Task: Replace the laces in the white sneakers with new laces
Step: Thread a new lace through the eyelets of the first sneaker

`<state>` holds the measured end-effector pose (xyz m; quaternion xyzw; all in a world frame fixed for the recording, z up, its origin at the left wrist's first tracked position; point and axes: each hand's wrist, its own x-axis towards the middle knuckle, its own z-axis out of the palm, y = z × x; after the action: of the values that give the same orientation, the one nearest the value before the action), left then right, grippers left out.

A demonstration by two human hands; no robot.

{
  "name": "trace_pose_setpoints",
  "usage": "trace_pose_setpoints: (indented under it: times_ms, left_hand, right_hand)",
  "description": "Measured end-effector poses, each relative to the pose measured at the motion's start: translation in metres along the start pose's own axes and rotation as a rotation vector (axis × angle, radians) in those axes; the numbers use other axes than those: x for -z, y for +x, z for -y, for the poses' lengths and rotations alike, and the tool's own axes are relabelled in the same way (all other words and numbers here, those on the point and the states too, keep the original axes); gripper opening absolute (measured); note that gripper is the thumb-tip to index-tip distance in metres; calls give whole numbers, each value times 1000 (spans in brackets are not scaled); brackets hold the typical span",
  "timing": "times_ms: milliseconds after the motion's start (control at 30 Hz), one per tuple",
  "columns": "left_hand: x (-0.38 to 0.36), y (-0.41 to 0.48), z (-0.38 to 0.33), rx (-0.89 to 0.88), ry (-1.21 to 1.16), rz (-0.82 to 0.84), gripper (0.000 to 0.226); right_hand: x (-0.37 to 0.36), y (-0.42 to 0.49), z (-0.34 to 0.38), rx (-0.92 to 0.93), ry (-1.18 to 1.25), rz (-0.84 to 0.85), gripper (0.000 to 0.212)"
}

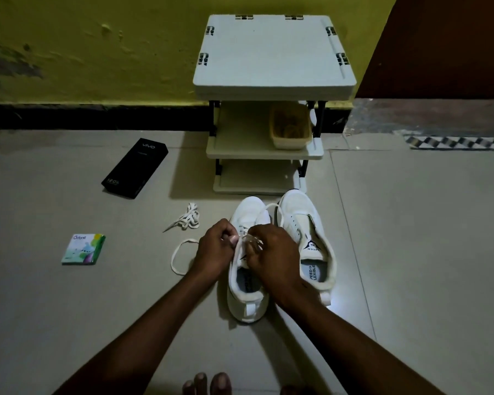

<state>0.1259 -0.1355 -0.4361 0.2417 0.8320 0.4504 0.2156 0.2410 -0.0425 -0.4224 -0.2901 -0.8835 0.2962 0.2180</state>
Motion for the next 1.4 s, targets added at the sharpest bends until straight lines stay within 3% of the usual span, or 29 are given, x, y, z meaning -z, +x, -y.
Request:
trace_pose_setpoints:
  times_ms: [233, 367, 533, 667, 800, 1033, 1133, 1233, 1300, 1333, 1400]
  left_hand:
    - [4, 6, -3, 264, -270, -58, 29]
    - [10, 8, -1, 279, -439, -63, 31]
    - [8, 2, -2, 232, -517, -1, 13]
    - [7, -4, -3, 119, -412, 1, 1]
    - [5, 2, -9, 118, -298, -43, 15]
    - [25, 4, -4, -140, -67, 139, 17]
    - [18, 3, 0, -261, 66, 60, 16]
    - [13, 6, 4, -347, 245, -130, 23]
    - [22, 14, 3, -223, 267, -302, 33]
    - [31, 21, -1, -101, 162, -383, 32]
    - [47, 35, -13, 196, -390, -414, 26]
  right_hand:
    - [-7, -13, -3, 42, -89, 53, 28]
    - [-8, -12, 2, 17, -111, 72, 29]
    - [-9, -11, 1, 4, -125, 95, 35]
    - [-9, -11, 1, -3, -137, 89, 35]
    - [-8, -11, 1, -12, -149, 84, 36]
    - [-10, -12, -2, -25, -168, 101, 40]
    - [-11, -12, -2, -27, -160, 95, 37]
    - [-9, -12, -1, -39, -164, 103, 42]
    - [-9, -12, 0, -39, -153, 103, 44]
    - [-9, -12, 0, -43, -146, 92, 46]
    - [-7, -14, 2, -58, -120, 66, 49]
